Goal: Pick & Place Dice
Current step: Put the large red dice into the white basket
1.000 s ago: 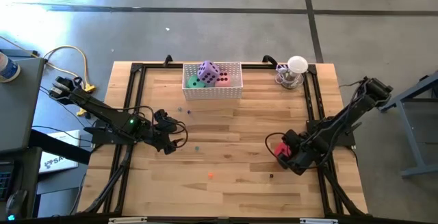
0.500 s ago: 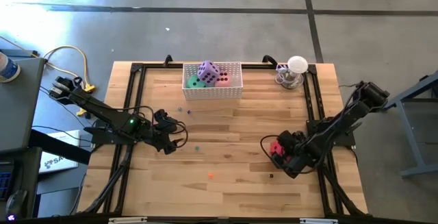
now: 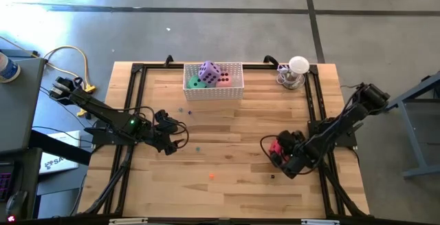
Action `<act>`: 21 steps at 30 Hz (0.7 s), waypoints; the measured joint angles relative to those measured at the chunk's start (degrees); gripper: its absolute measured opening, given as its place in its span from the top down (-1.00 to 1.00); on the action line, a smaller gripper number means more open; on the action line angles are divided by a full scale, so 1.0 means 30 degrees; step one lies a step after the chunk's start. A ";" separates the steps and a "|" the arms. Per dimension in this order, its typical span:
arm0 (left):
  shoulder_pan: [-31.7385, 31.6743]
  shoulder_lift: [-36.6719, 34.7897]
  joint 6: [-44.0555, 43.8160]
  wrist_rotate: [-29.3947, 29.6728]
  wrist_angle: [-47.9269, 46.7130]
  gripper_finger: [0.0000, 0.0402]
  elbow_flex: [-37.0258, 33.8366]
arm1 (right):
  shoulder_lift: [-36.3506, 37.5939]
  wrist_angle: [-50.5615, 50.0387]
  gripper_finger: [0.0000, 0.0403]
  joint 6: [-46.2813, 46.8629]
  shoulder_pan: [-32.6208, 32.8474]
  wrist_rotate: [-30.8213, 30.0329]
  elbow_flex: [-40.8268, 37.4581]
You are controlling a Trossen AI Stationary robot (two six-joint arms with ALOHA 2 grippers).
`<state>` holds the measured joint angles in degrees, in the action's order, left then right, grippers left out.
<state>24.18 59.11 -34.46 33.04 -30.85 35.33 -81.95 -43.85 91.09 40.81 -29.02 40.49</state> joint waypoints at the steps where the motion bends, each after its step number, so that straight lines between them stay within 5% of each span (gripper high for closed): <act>1: 0.0000 0.0000 0.0000 0.0007 0.0005 -0.99 0.0000 | 0.0011 0.0336 -0.96 0.0000 -0.0011 -0.0172 -0.0249; 21: 0.0000 0.0000 0.0000 0.0000 0.0005 -0.99 0.0000 | 0.0088 0.4713 -0.88 -0.0173 -0.0121 -0.2532 -0.3200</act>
<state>24.18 59.11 -34.46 33.04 -30.83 35.33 -81.69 -29.71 90.57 40.44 -36.62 30.89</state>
